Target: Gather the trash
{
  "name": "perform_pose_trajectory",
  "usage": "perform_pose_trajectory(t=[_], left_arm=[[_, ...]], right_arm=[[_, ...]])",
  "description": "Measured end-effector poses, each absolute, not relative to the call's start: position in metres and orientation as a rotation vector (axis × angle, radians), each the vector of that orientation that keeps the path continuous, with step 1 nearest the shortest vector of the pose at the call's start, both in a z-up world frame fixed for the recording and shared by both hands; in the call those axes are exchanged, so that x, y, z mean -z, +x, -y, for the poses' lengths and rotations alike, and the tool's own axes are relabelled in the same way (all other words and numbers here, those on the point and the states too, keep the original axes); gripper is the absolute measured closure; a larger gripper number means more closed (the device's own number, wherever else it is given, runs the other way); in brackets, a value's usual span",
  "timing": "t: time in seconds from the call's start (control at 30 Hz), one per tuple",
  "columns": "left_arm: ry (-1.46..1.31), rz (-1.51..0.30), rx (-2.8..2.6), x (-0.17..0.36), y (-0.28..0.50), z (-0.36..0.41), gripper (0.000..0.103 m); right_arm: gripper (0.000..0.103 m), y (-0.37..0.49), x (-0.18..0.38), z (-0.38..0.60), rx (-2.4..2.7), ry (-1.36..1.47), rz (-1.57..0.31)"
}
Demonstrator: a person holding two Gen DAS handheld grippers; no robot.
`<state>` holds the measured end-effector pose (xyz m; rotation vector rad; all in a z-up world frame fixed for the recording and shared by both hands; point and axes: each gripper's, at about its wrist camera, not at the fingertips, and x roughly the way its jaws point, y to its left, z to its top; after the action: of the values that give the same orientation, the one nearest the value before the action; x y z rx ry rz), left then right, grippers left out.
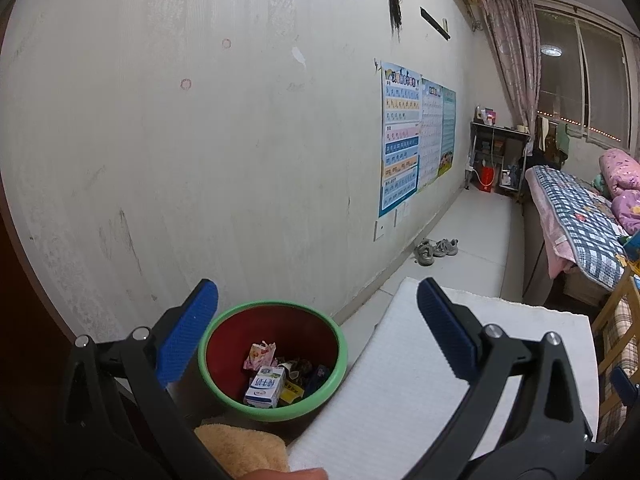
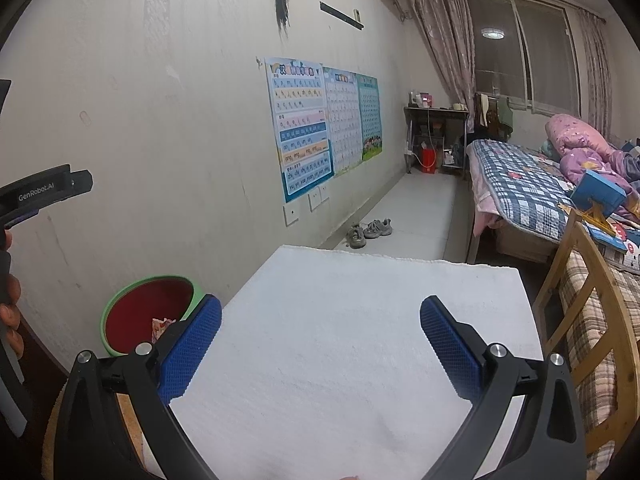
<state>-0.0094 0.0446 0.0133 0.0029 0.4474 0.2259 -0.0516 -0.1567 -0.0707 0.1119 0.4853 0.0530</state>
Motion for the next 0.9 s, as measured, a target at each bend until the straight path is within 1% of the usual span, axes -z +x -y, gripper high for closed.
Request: perform_pose_trajectory(t=[0.9], left_arm=[[-0.02, -0.483, -0.253, -0.0056, -0.0029, -0.0549, 0.005]], right_arm=[[0.007, -0.0481, 0.0781, 0.155, -0.057, 0.096, -0.516]])
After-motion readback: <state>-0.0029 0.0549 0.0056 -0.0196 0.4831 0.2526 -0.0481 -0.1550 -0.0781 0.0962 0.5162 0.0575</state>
